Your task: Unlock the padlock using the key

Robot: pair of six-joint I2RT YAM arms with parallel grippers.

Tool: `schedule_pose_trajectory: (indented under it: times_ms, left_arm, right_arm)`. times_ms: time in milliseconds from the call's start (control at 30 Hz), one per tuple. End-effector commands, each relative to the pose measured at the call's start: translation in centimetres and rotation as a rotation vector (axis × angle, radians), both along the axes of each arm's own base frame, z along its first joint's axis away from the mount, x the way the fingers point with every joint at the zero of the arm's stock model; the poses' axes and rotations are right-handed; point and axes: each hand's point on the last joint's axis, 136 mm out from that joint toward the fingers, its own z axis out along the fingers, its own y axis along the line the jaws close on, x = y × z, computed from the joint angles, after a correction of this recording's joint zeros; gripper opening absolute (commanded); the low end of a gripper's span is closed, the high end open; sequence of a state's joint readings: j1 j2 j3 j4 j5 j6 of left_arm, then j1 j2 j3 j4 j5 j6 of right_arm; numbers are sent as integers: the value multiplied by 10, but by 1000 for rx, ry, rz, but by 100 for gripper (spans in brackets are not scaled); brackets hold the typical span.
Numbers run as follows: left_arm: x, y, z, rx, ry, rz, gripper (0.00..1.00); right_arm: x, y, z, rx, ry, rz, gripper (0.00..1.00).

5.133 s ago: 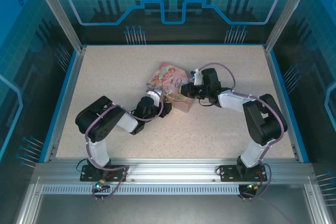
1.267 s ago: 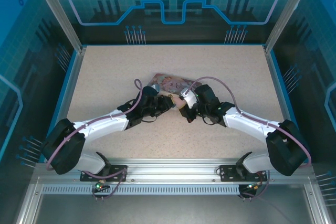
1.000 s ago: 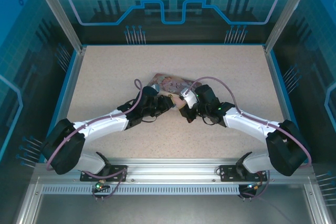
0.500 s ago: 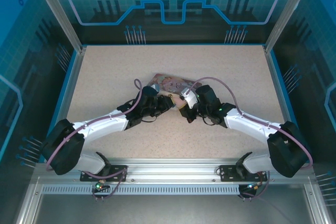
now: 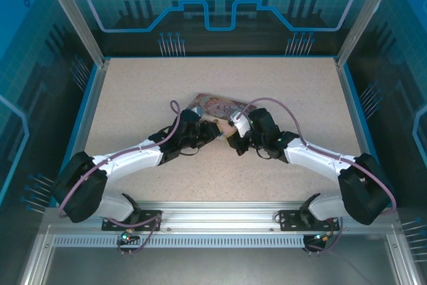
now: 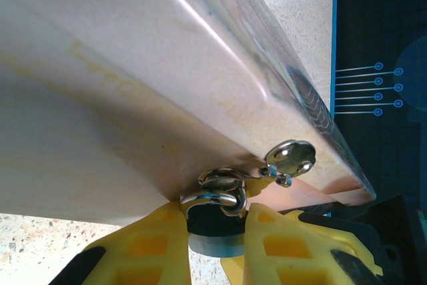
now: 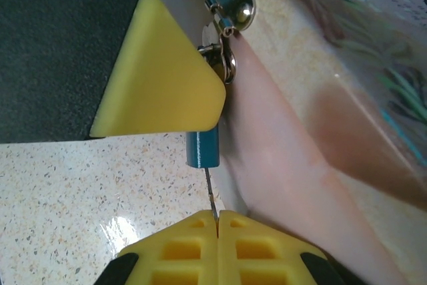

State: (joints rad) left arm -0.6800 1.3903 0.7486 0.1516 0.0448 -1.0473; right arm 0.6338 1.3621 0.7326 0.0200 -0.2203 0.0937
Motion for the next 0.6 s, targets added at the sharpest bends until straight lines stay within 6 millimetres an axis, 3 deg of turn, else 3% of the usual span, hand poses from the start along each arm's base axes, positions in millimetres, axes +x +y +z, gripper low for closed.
schedule_pose_trajectory:
  times_ms: [0,567]
  left_arm:
    - [-3,-8,27,-66,-62,-27,5]
    - [-3,-11,32,-89,-67,-26,5]
  right_arm:
    - [13,4,12,65,-44,-27,0]
    - [25,15,35,247,-105,-11,0]
